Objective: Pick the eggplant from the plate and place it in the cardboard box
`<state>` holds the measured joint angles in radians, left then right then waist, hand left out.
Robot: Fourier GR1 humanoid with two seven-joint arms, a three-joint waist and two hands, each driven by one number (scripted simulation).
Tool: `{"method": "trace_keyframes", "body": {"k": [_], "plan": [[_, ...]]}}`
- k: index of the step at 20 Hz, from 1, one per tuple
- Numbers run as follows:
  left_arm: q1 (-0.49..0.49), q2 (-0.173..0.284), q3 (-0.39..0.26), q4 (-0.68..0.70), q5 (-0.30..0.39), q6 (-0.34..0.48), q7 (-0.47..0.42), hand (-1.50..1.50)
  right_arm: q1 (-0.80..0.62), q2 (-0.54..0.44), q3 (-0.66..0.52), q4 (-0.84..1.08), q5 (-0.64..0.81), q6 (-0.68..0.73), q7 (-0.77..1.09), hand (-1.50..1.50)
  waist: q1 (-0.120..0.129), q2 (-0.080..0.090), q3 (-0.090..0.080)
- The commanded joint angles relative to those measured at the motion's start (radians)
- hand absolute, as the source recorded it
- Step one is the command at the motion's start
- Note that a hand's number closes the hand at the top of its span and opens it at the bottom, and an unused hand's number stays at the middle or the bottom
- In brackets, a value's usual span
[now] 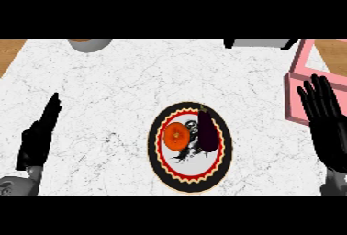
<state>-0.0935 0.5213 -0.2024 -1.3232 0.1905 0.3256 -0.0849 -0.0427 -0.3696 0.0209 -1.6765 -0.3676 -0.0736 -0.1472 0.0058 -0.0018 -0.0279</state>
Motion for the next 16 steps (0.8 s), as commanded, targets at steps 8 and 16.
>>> {"method": "trace_keyframes", "body": {"k": [8,16], "plan": [[-0.179,0.019,-0.114,-0.126,-0.032,-0.212,-0.068,0.00,-0.298,-0.380,0.039,-0.029,0.290,0.041,0.307,-1.50,-0.006,0.006,0.020],[-0.129,-0.017,-0.130,-0.188,-0.061,-0.217,-0.061,0.00,-0.346,-0.360,0.194,0.032,0.490,0.137,0.098,-1.50,0.007,0.002,0.028]]}}
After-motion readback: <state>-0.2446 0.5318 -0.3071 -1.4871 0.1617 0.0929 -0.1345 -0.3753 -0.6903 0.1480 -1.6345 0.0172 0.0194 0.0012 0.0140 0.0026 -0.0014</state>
